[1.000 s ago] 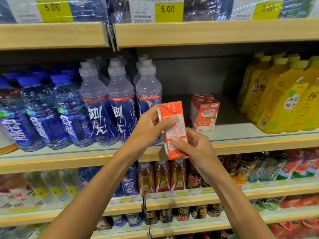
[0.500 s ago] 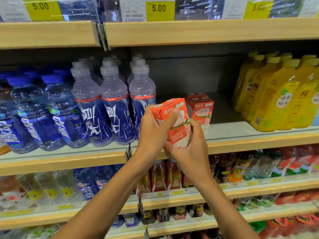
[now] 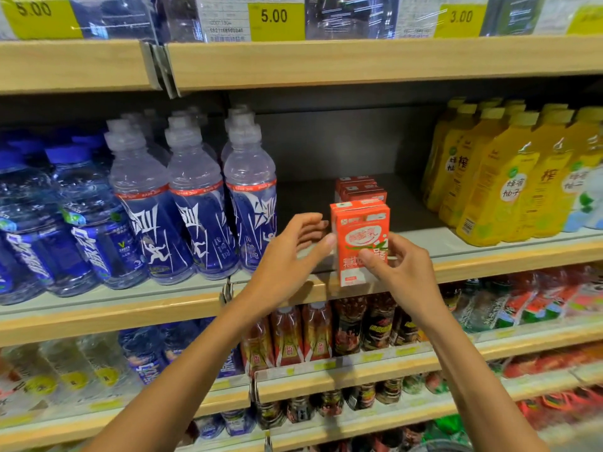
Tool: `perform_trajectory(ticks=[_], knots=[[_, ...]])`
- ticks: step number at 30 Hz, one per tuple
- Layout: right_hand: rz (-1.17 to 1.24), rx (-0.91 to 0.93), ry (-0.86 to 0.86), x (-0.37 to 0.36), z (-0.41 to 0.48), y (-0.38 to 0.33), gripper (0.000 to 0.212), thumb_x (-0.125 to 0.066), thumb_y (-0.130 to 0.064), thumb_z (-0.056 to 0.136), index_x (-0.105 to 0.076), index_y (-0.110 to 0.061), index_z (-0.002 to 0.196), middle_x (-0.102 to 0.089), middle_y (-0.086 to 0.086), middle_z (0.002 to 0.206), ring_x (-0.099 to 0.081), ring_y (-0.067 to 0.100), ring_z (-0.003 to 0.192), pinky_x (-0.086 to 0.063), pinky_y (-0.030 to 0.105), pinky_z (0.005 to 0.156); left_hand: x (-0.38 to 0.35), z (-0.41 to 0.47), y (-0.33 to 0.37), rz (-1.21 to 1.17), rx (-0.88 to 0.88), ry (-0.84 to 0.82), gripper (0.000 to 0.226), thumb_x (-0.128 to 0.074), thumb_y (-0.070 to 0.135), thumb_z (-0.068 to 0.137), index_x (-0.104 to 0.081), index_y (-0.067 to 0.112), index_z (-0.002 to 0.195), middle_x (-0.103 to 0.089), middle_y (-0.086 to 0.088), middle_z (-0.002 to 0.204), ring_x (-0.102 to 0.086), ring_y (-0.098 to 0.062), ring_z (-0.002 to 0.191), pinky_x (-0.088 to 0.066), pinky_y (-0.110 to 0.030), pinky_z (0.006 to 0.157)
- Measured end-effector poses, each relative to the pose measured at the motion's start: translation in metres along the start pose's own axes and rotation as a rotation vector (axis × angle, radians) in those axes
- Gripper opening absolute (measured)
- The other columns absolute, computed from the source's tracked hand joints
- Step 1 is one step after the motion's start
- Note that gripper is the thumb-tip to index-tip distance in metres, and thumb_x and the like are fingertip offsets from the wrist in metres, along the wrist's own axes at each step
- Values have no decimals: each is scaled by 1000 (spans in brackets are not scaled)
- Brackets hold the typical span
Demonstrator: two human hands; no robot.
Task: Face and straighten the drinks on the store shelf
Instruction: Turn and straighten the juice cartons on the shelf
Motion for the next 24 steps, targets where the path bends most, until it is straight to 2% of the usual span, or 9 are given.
perform_trajectory(ticks=[4,8,11,17,24], knots=[[-58,-60,90,18,17,24,45,-69,-31,84,-59,-14,124,-68,-1,113,-62,13,106,-51,44,95,-6,-17,-27,568,-158,-67,49,-44,49,95,-45,24,137,-52,6,136,-49,-6,121,-41,-24,99],[-127,-61,123,15,27,33,45,-71,-29,83,-60,-13,124,-66,2,118,-60,16,111,-50,41,97,-22,-25,-37,1006,-427,-184,43,-45,38,98,-58,10,127,-62,-7,126,-60,-20,113,-47,-31,94],[-181,-36,179,13,32,33,43,-72,-27,82,-63,-11,120,-63,5,119,-59,16,109,-50,31,92,-25,-26,-42,1060,-509,-207,45,-37,37,98,-62,9,122,-64,-7,121,-62,-18,107,-51,-29,89],[-248,-22,216,13,40,34,37,-71,-29,82,-65,-14,116,-66,5,115,-59,12,102,-48,30,90,-25,-25,-48,1032,-539,-203,43,-37,37,97,-61,11,121,-63,-5,120,-61,-16,105,-50,-27,88],[-283,-19,254,9,44,35,43,-72,-31,81,-62,-14,119,-65,5,118,-59,12,103,-46,26,85,-26,-26,-48,1037,-566,-188,43,-38,36,97,-62,10,121,-63,-7,119,-62,-17,104,-53,-28,86]])
Point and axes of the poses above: each hand's wrist, its own z-axis towards the middle knuckle, its own x-axis out of the back of the hand, y = z × x, the point moved 8 cm from there along z, towards the middle knuckle
